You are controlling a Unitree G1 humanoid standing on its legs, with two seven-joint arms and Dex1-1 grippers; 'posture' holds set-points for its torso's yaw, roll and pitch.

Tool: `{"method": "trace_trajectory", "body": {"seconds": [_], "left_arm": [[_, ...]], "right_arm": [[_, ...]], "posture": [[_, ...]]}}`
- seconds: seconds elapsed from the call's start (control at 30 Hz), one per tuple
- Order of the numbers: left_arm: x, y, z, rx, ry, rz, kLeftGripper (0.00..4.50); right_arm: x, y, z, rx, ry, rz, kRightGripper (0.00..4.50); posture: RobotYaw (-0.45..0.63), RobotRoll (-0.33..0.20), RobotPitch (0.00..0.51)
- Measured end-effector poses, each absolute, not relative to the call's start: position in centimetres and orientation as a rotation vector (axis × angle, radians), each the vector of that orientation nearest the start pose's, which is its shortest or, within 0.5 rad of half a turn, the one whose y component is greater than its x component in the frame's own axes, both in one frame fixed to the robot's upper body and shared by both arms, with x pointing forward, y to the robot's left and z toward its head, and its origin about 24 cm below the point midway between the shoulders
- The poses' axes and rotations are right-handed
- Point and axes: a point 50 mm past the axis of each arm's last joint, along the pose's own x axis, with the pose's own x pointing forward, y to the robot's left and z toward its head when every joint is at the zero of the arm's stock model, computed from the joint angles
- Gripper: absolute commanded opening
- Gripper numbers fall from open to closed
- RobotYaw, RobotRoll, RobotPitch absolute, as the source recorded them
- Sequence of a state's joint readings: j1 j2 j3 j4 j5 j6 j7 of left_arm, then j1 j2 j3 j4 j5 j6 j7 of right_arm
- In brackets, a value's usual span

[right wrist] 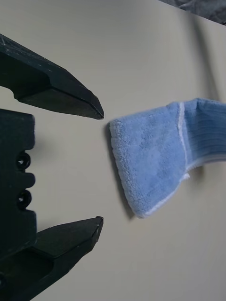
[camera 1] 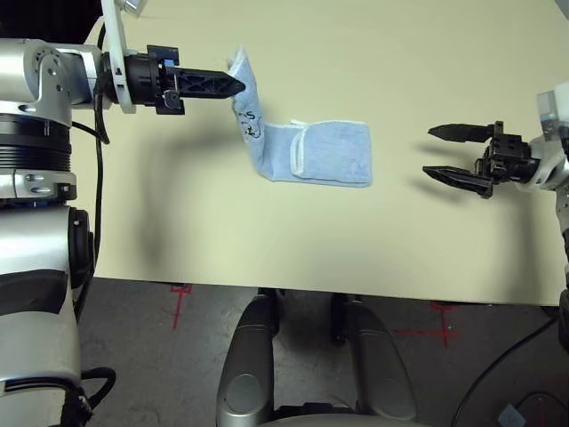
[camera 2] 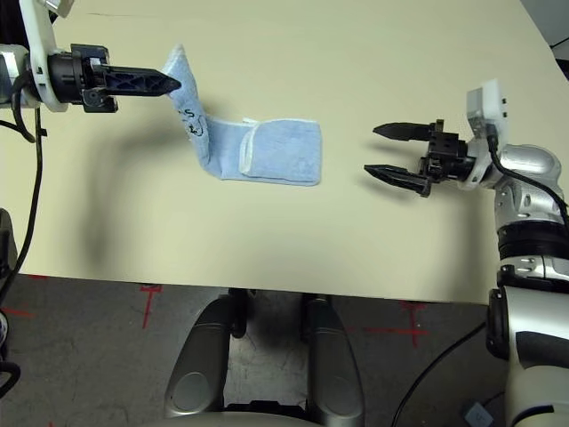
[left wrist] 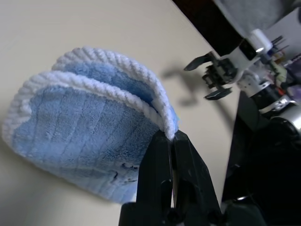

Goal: Fold the towel and set it aside.

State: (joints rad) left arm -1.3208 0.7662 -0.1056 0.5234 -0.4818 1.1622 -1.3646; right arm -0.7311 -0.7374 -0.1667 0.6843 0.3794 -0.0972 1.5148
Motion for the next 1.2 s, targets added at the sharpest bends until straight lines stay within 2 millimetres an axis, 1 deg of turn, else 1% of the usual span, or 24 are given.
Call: {"method": "trace_trajectory", "body": {"seconds": [0.13, 0.33, 0.5, 0.73, 0.87, 0.97, 1.2], "left_arm": [[33.1, 16.6, 31.7, -0.128, 0.381, -1.335, 0.03], [33.6, 13.4, 30.8, -0.126, 0.386, -1.399, 0.03], [34.0, 12.2, 30.3, -0.087, 0.363, -1.392, 0.03], [34.0, 10.1, 29.3, -0.07, 0.411, -1.443, 0.03], [34.2, 9.1, 28.3, -0.038, 0.42, -1.426, 0.03], [34.5, 8.8, 27.2, -0.03, 0.437, -1.385, 0.03], [34.8, 7.1, 26.6, 0.006, 0.42, -1.366, 0.03]], "right_arm": [[32.0, -27.9, 19.5, -0.354, -0.125, 1.131, 4.5], [32.1, -28.0, 19.7, -0.366, -0.132, 1.128, 4.5], [32.1, -28.1, 19.6, -0.381, -0.141, 1.133, 4.5], [31.8, -28.8, 18.4, -0.375, -0.126, 1.125, 4.5], [31.8, -29.1, 17.9, -0.37, -0.121, 1.12, 4.5], [31.7, -29.1, 17.8, -0.382, -0.128, 1.119, 4.5], [32.0, -28.6, 18.1, -0.385, -0.148, 1.12, 4.5]], "posture": [[0.07, 0.0, 0.317], [0.06, 0.0, 0.32], [0.06, 0.0, 0.321], [0.06, 0.0, 0.32], [0.06, 0.0, 0.319], [0.06, 0.0, 0.322], [0.06, 0.0, 0.319]]}}
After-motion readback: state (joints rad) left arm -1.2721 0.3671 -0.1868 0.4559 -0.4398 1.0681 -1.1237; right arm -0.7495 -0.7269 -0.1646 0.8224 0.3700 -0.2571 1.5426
